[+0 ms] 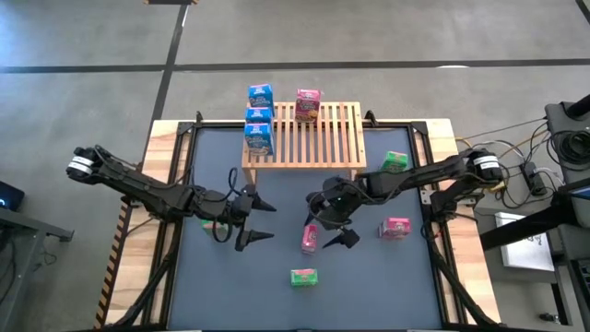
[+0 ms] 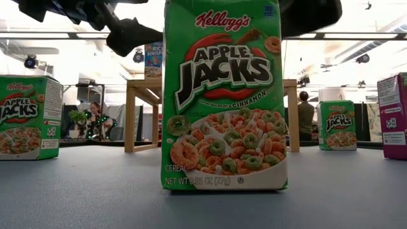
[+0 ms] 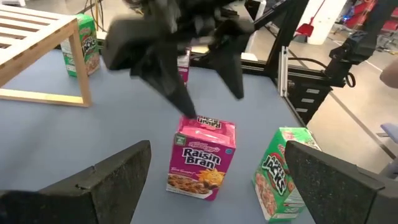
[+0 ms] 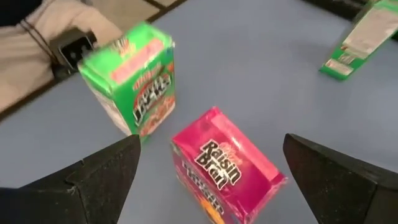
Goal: Stack cereal on shelf
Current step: Put the left pink cereal box on the shelf aligned with the other pink cereal box
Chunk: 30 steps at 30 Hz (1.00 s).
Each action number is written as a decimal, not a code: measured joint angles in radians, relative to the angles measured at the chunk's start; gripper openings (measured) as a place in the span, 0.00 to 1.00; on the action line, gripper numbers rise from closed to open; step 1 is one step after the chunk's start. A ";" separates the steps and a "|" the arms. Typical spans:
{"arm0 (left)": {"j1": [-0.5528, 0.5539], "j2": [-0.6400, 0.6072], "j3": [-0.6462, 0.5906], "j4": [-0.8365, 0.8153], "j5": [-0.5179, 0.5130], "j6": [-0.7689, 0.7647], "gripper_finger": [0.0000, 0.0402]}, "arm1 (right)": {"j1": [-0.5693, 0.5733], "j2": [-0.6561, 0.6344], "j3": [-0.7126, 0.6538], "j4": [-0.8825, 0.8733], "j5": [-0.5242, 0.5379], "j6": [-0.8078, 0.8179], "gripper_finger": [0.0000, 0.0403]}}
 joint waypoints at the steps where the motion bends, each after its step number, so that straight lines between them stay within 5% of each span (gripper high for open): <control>1: 0.000 0.000 0.000 0.000 0.000 0.000 0.88 | 0.000 0.014 0.000 0.002 0.000 -0.011 0.95; 11: 0.000 0.000 0.000 0.001 -0.001 0.005 0.88 | -0.020 0.113 0.035 0.016 0.000 -0.081 0.95; 30: 0.000 0.000 -0.008 -0.006 0.002 0.000 0.88 | -0.026 0.080 0.032 0.002 0.037 -0.079 0.95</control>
